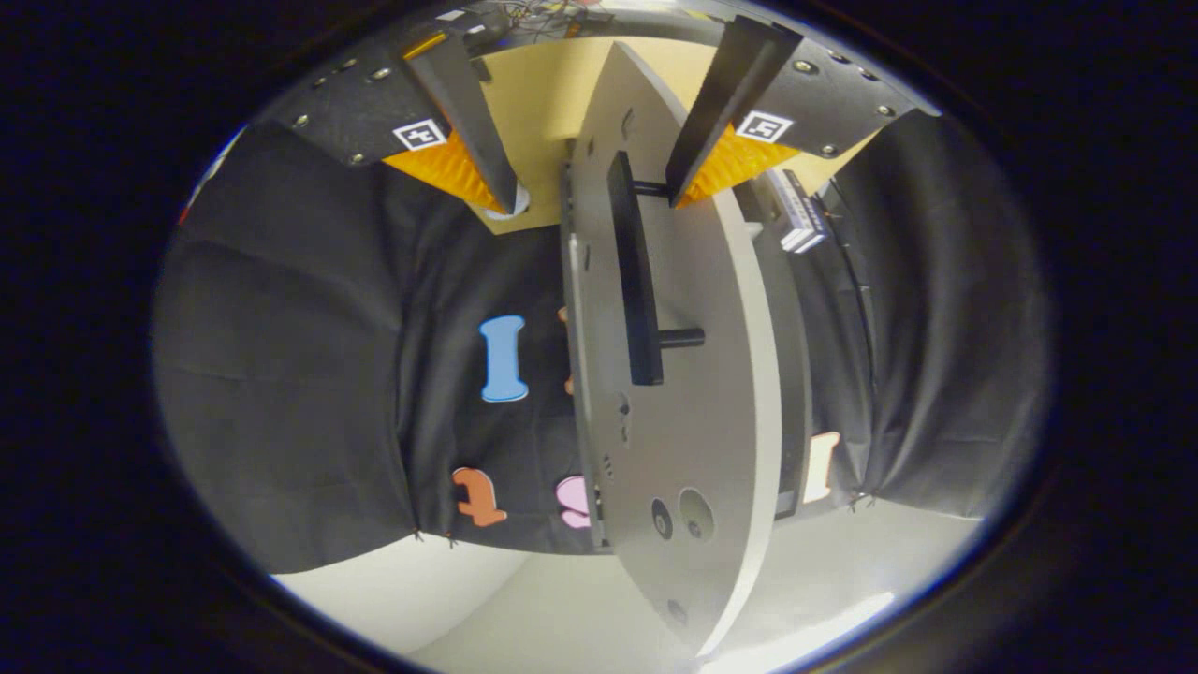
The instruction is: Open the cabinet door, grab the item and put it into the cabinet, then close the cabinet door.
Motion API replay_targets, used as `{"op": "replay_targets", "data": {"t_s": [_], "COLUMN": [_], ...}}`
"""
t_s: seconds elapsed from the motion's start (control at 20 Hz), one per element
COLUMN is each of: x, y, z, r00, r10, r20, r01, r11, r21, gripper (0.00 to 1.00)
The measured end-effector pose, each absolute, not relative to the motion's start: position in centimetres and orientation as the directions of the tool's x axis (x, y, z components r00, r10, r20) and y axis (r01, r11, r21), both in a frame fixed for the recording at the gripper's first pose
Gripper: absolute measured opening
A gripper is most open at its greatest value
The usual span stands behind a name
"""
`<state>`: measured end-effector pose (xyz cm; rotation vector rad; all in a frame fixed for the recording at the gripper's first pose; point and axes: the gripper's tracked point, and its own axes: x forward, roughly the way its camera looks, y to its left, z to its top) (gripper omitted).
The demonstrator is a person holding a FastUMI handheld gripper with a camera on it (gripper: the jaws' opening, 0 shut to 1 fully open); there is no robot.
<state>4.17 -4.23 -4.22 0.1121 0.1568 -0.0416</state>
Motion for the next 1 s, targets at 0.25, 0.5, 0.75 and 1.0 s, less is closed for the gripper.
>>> {"op": "replay_targets", "data": {"t_s": [0.25, 0.5, 0.75, 1.0], "x": [6.2, 9.3, 13.9, 19.6], "y": [0.0, 4.8, 10.3, 15.6], "z": [-4.4, -5.1, -5.2, -5.1], "r00": [0.987, 0.975, 0.967, 0.963], "r10": [0.047, 0.151, 0.215, 0.246], "r20": [-0.154, -0.162, -0.135, -0.107], "r01": [-0.034, -0.128, -0.199, -0.239], "r11": [0.995, 0.982, 0.972, 0.968], "r21": [0.089, 0.141, 0.122, 0.077], "gripper": [0.98, 1.0, 1.0, 1.0]}}
